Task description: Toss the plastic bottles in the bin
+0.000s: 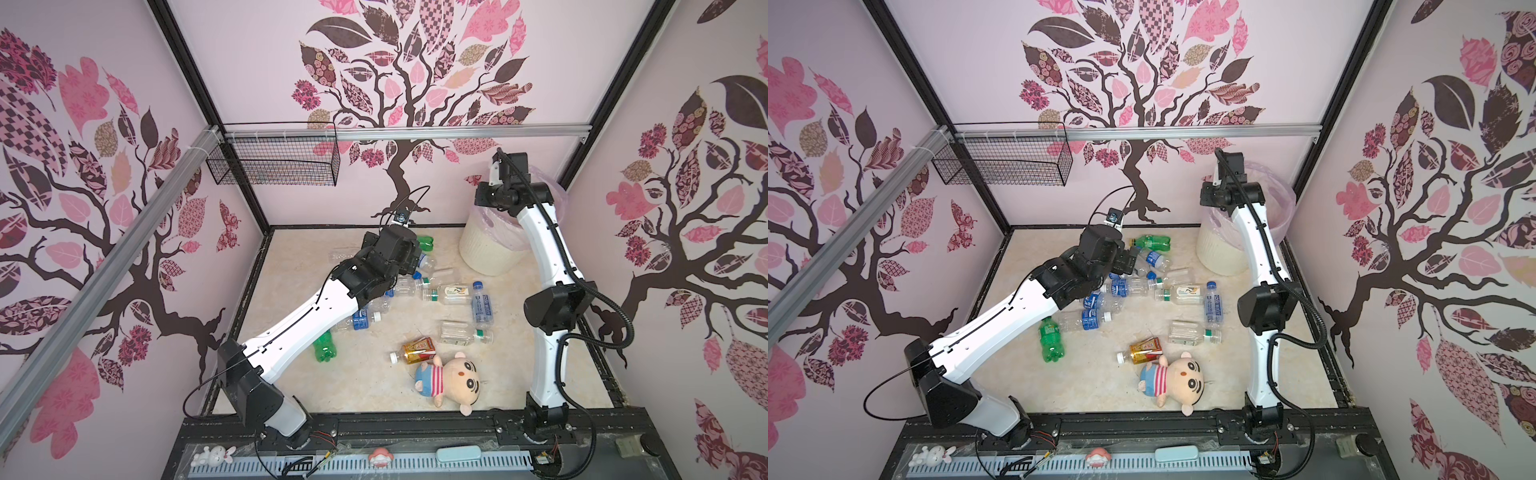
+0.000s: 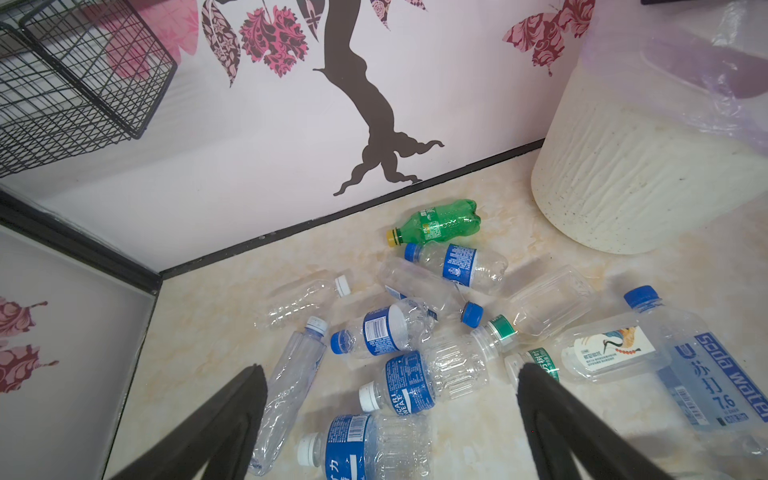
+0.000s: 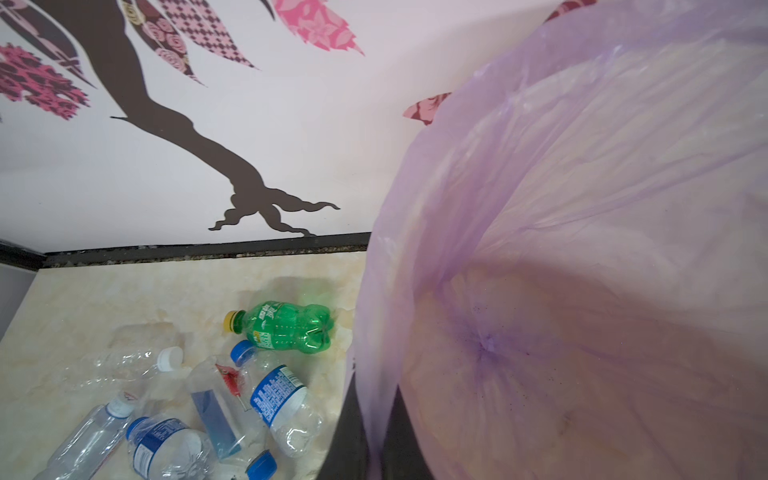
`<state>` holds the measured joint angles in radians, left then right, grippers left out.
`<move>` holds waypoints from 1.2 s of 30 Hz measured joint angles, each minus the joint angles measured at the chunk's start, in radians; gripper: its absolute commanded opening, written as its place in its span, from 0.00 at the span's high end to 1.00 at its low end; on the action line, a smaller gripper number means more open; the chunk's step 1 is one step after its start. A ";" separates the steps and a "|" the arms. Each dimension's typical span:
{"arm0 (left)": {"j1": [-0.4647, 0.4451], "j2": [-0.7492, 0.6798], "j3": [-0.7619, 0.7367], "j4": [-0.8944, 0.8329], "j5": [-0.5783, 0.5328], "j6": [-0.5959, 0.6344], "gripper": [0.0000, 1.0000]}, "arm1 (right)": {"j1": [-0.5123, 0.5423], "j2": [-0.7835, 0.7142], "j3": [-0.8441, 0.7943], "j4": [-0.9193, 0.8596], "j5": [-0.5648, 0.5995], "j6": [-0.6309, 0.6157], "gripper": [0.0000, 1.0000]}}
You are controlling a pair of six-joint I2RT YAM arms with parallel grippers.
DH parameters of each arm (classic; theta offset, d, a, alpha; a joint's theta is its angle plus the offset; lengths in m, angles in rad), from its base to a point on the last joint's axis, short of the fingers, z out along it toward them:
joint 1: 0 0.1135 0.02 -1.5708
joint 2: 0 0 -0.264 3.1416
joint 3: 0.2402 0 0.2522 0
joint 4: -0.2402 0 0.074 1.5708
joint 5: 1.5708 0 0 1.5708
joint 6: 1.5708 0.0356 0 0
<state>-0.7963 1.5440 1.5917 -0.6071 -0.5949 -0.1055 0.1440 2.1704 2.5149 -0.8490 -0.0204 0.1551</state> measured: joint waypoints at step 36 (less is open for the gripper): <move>0.059 -0.039 -0.055 -0.027 -0.134 -0.188 0.03 | 0.130 0.034 -0.018 0.018 -0.062 0.082 0.42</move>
<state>-0.7376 1.5047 1.5364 -0.6338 -0.7292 -0.2939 0.2737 2.2044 2.4973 -0.8314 -0.0822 0.2367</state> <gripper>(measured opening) 0.972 0.484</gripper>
